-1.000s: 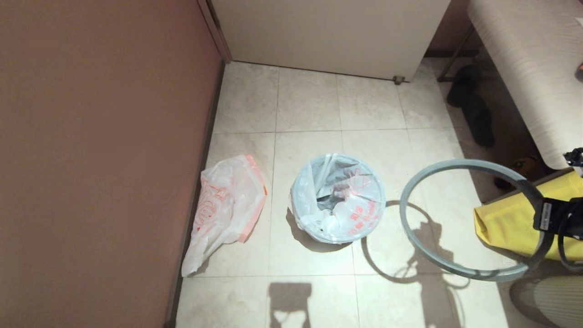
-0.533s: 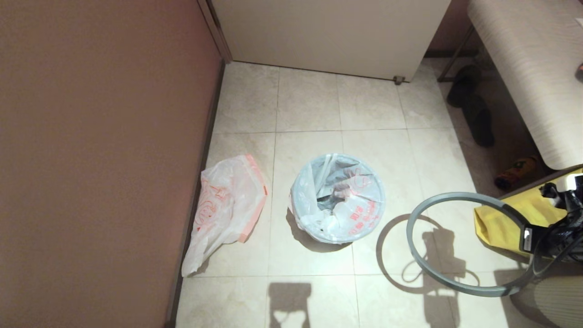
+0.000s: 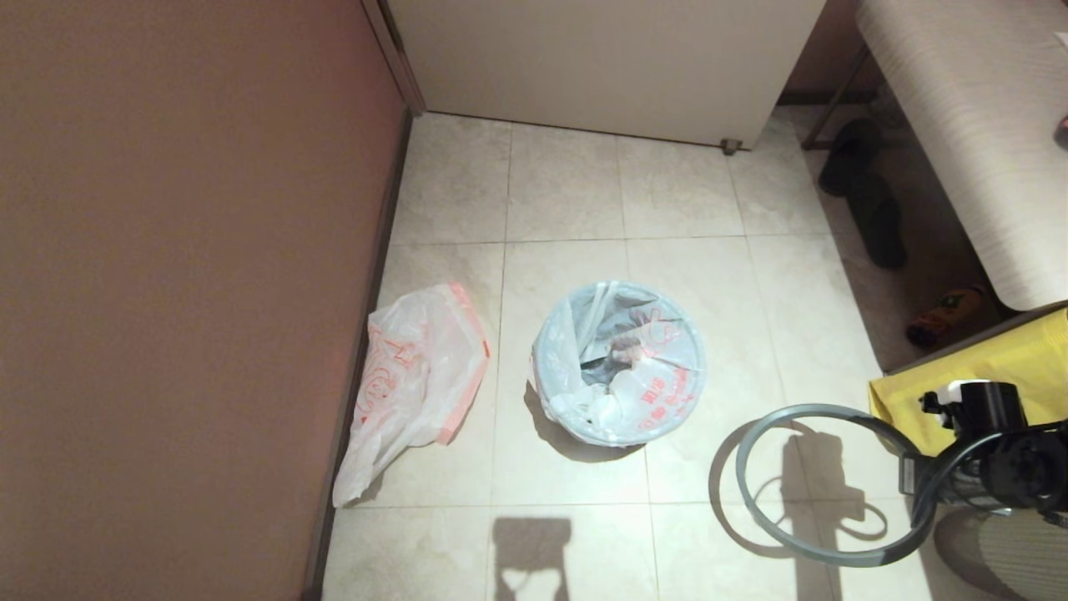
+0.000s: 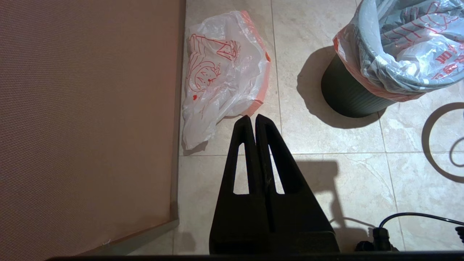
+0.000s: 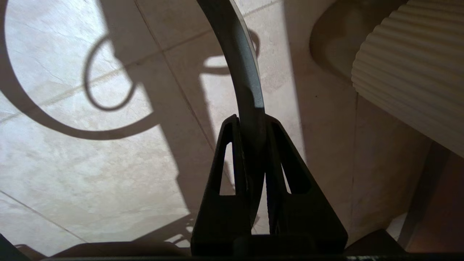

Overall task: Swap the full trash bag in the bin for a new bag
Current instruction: Place the trash can ring on the floor, then place the trash bag on the floor

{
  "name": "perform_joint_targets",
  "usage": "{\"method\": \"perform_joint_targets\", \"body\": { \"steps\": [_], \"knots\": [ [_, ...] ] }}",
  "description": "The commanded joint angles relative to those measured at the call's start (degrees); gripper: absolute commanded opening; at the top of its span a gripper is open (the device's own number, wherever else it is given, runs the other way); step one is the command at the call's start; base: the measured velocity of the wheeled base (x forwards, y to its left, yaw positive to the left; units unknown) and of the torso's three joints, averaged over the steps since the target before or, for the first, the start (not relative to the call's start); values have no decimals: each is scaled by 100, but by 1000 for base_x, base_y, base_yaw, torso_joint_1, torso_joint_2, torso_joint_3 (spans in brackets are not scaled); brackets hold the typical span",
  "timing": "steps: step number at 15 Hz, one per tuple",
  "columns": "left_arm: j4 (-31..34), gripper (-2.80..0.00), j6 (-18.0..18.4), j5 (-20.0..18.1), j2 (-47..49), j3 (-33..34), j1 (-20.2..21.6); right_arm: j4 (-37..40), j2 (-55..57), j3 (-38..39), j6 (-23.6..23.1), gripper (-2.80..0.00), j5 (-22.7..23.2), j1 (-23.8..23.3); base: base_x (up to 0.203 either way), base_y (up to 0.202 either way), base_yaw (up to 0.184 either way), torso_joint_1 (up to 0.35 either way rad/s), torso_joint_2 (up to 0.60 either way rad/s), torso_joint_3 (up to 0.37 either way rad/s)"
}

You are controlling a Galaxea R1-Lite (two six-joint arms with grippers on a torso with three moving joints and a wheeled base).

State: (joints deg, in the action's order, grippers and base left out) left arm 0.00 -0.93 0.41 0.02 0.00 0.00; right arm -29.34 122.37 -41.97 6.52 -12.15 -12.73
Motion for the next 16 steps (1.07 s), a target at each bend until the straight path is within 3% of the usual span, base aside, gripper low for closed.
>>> {"method": "perform_joint_targets", "body": {
  "steps": [1, 2, 7, 11, 16],
  "knots": [
    [0, -280, -3, 2, -2, 0, 0, -43, 428, -4, -59, -280, -6, -19, 0, 0, 0, 0, 0, 0],
    [0, -280, -3, 2, -2, 0, 0, -45, 420, -21, -72, 0, -15, -19, 0, 0, 0, 0, 0, 0],
    [0, -280, -3, 2, -2, 0, 0, 33, 105, 199, -73, 0, -50, -19, 0, 0, 0, 0, 0, 0],
    [0, -280, -3, 2, -2, 0, 0, 180, -963, 632, -67, 0, -42, 113, 0, 0, 0, 0, 0, 0],
    [0, -280, -3, 2, -2, 0, 0, 1455, -2525, 765, -16, 0, -25, 581, 0, 0, 0, 0, 0, 0]
  ]
}}
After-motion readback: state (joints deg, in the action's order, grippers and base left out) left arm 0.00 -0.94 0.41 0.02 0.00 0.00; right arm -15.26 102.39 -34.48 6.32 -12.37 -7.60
